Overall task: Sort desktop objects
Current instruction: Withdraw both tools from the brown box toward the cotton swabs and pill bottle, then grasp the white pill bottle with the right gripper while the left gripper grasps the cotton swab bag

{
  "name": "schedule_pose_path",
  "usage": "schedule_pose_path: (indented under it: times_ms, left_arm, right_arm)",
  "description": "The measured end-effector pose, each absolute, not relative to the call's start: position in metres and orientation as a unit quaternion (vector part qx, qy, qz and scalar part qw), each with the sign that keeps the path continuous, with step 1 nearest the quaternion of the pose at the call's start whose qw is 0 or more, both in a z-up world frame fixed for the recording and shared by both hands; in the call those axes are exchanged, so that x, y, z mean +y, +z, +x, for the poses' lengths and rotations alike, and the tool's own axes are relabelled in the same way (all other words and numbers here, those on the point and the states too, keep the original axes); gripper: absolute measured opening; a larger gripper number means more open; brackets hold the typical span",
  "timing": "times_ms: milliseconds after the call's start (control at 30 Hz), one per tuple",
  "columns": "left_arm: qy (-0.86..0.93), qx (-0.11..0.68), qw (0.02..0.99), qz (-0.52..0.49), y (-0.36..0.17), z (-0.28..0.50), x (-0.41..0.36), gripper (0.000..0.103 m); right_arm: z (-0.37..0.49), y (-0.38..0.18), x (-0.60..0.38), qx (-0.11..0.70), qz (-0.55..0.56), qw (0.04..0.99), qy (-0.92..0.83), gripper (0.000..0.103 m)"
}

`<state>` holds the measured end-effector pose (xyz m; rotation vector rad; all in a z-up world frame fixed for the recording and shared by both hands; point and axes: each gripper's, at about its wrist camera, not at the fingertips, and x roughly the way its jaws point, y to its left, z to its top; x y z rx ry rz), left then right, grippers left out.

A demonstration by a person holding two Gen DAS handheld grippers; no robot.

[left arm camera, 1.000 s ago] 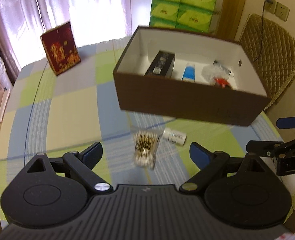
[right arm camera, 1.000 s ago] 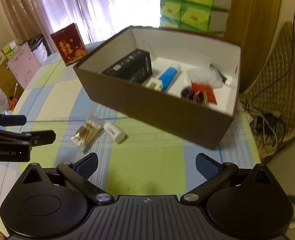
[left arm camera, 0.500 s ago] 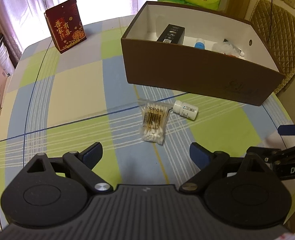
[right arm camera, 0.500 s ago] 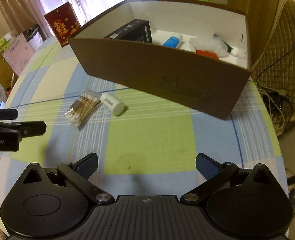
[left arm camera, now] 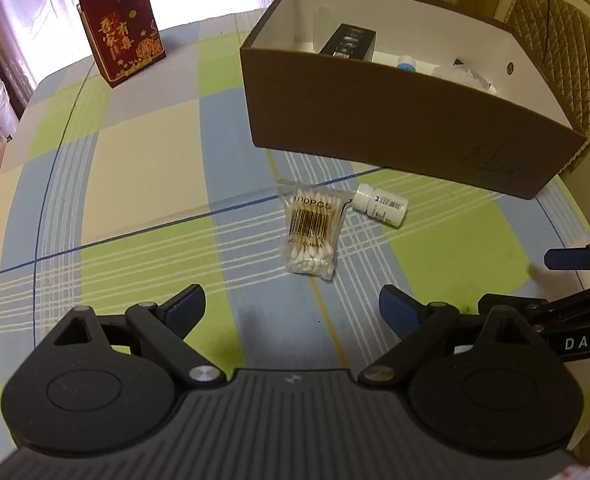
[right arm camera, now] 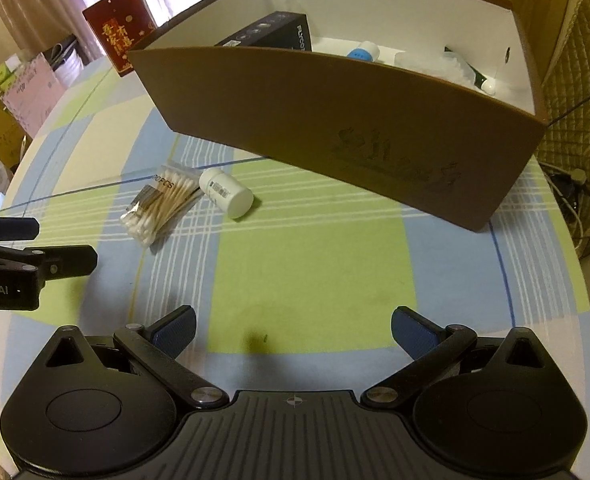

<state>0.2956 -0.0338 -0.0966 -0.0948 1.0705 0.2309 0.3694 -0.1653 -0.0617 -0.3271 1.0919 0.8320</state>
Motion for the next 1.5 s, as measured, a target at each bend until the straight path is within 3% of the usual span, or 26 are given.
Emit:
schedule_pose_path:
  times_ms: [500,800,967,1133,1267,1500]
  left_arm:
    - [0.089,0.517,0.850,-0.037,-0.120,0.321,-0.029,0.090]
    - [0.066,0.516,0.854,-0.007,-0.144,0.352,-0.030,0.081]
    - [0.063,0.515,0.855,-0.006,-0.156,0.368,-0.024,0.070]
    - [0.062,0.517,0.853,-0.020,-0.161,0.367,-0.008,0.036]
    - [0.089,0.519,0.849,-0.045,-0.163,0.355,0.018,0.035]
    - [0.137,0.525,0.837,-0.073,-0.159,0.326,0.055,0.034]
  right_arm:
    - [0.388,-0.078,-0.153,0.494,-0.145,0.763,0.390,0.101]
    - [0.407,-0.080,-0.147,0.489,-0.127,0.769,0.392,0.101]
    - [0.408,-0.081,-0.139,0.484,-0.131,0.765,0.404,0.101]
    - [0.404,-0.084,-0.125,0.476,-0.147,0.756,0.425,0.101]
    - [0.397,-0.087,-0.107,0.453,-0.177,0.749,0.449,0.100]
    - [0.387,-0.096,-0.068,0.416,-0.227,0.733,0.488,0.080]
